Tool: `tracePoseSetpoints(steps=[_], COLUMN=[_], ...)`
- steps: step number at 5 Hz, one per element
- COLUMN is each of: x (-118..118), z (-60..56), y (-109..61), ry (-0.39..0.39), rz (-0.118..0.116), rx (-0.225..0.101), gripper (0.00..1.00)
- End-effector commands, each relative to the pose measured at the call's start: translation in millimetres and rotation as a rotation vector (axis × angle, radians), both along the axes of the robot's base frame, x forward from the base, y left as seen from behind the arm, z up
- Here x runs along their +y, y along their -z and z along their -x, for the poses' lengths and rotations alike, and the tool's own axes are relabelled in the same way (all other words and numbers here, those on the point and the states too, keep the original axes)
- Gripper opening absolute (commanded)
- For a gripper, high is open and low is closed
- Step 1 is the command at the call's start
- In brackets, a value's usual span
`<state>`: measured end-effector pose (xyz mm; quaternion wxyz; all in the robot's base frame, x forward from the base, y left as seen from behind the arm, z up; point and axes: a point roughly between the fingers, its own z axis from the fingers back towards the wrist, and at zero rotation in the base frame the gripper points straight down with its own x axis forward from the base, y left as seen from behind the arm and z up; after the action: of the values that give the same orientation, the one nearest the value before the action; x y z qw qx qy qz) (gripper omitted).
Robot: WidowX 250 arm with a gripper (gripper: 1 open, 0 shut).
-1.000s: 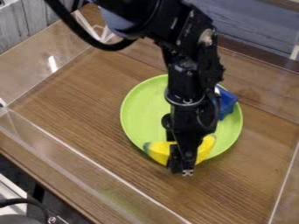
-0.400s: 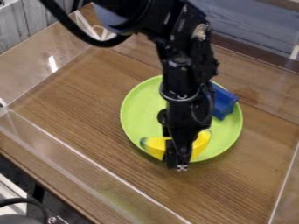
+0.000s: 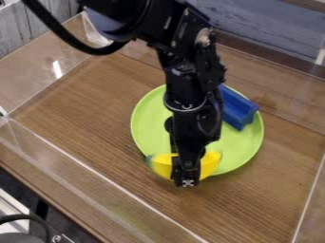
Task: Put the banana in the green plate
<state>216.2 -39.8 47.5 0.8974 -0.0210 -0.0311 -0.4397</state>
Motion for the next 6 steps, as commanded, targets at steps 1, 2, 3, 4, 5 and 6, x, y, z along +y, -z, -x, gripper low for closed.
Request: tracePoseSetpoints(steps=[1, 2, 3, 4, 5, 6], x=[2, 2, 2, 3, 3, 3], z=[-5.8, -6.0, -6.4, -6.8, -7.3, -7.7], y=[-5.4, -1.5, 2.2, 4.8, 6.7, 8.1], ry=[-0.001, 0.004, 0.009, 0.013, 0.018, 0.023], rz=[0.007, 0.006, 0.006, 0.006, 0.007, 0.009], rx=[-0.048, -0.048, -0.047, -0.047, -0.045, -0.044], gripper=[1.0, 1.0, 1.0, 1.0, 1.0, 1.0])
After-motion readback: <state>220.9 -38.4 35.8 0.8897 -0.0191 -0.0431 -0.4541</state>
